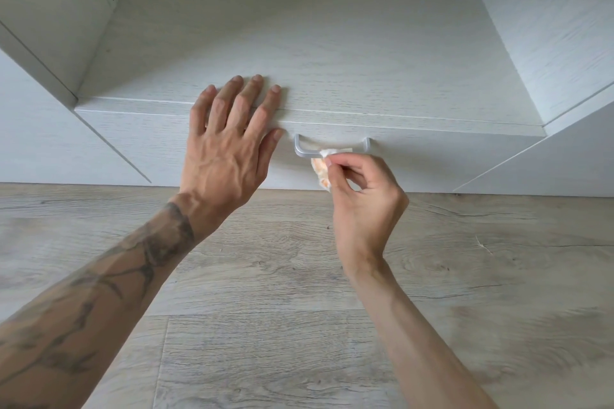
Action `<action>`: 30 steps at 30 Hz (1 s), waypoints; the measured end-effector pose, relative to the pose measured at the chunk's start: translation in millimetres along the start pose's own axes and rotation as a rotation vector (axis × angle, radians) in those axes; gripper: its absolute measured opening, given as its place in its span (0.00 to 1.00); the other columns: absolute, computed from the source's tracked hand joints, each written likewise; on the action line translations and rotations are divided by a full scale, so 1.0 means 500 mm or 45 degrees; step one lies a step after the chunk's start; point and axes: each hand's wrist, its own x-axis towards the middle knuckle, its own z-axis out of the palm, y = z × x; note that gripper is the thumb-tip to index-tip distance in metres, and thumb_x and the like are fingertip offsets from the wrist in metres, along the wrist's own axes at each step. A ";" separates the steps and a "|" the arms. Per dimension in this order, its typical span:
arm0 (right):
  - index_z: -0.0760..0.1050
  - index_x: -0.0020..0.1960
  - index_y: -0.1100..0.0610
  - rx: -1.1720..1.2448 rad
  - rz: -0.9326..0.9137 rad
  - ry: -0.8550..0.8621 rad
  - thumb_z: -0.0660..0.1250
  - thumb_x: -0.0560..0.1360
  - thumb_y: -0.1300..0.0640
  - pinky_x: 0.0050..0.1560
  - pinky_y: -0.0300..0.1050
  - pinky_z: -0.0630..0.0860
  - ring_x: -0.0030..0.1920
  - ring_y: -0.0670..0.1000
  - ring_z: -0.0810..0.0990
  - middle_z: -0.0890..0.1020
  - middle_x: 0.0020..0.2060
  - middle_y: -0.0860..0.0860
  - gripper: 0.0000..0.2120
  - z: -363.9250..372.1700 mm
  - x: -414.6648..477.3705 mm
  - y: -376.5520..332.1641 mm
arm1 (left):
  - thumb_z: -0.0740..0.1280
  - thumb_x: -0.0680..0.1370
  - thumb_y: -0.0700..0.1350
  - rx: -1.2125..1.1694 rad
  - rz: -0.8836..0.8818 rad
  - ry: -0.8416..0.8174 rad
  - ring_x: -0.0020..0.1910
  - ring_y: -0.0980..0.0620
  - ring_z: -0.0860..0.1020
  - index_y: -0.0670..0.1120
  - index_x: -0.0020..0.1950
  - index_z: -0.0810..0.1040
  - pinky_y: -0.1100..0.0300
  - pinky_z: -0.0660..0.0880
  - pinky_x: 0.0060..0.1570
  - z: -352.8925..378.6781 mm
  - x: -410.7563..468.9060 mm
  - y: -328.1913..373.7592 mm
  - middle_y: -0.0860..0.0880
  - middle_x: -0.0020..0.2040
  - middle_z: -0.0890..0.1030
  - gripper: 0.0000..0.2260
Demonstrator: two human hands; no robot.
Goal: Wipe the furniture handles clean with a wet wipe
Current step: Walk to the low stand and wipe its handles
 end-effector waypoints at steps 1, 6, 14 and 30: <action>0.86 0.48 0.58 -0.004 0.007 0.012 0.77 0.76 0.69 0.49 0.45 0.84 0.45 0.51 0.88 0.88 0.43 0.51 0.07 -0.009 0.004 0.005 | 0.55 0.90 0.55 -0.006 -0.001 -0.002 0.79 0.37 0.66 0.45 0.85 0.63 0.41 0.56 0.80 0.000 0.000 0.001 0.40 0.81 0.69 0.25; 0.86 0.48 0.58 -0.047 -0.029 0.006 0.78 0.76 0.68 0.49 0.45 0.84 0.44 0.50 0.89 0.88 0.43 0.51 0.06 -0.015 0.011 0.004 | 0.56 0.90 0.55 -0.006 -0.007 0.013 0.79 0.38 0.67 0.45 0.84 0.64 0.40 0.58 0.79 -0.002 0.000 0.002 0.40 0.80 0.70 0.25; 0.86 0.46 0.62 -0.228 -0.254 -0.099 0.77 0.76 0.69 0.45 0.41 0.82 0.41 0.51 0.87 0.87 0.42 0.53 0.03 -0.017 0.024 -0.003 | 0.54 0.90 0.55 0.006 -0.005 0.001 0.79 0.37 0.66 0.45 0.85 0.63 0.41 0.56 0.79 0.000 0.000 0.001 0.40 0.81 0.69 0.25; 0.87 0.47 0.62 -0.261 -0.224 -0.098 0.78 0.75 0.68 0.45 0.46 0.84 0.42 0.51 0.87 0.87 0.44 0.53 0.03 -0.067 0.050 0.011 | 0.55 0.90 0.54 -0.013 -0.015 -0.066 0.80 0.38 0.66 0.45 0.85 0.63 0.41 0.56 0.80 -0.021 0.005 0.006 0.41 0.81 0.68 0.25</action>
